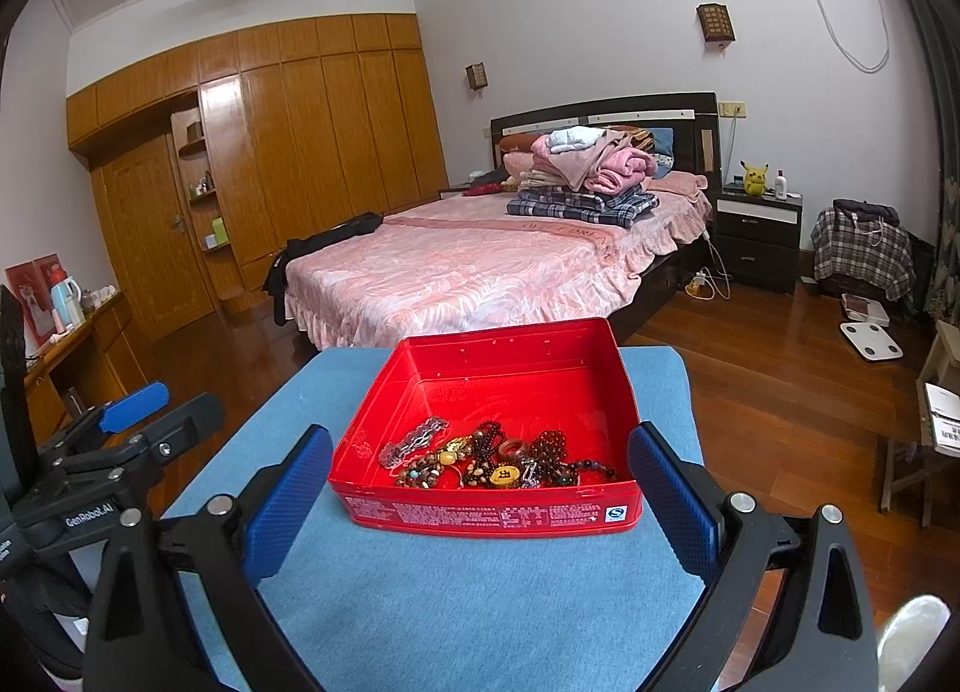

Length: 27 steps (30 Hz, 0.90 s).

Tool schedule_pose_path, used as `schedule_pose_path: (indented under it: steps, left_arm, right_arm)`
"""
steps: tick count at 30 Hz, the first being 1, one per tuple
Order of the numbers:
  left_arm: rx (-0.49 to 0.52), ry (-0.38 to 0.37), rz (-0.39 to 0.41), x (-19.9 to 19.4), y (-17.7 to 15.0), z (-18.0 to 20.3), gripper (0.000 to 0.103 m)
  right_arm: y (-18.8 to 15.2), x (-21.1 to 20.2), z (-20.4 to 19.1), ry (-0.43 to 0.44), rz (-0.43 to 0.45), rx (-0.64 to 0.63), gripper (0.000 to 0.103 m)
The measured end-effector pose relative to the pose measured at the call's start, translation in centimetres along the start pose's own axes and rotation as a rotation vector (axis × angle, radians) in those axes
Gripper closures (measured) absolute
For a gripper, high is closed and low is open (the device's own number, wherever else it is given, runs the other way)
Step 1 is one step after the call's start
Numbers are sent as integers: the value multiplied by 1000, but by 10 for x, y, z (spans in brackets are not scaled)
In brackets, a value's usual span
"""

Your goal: Organize jewelry

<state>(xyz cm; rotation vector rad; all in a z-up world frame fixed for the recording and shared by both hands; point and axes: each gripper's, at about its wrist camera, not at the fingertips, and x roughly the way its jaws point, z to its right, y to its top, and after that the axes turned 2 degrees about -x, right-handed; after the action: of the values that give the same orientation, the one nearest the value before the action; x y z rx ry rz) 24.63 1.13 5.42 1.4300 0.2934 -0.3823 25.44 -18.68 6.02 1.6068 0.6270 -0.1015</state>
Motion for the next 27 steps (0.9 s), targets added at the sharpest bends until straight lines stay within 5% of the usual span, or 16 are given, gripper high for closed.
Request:
schedule_pose_path:
  steps: [27]
  left_arm:
    - [-6,6,-15,5,-8,2,6]
  right_arm:
    - [-9,-3,6,-32,-15,-12,6]
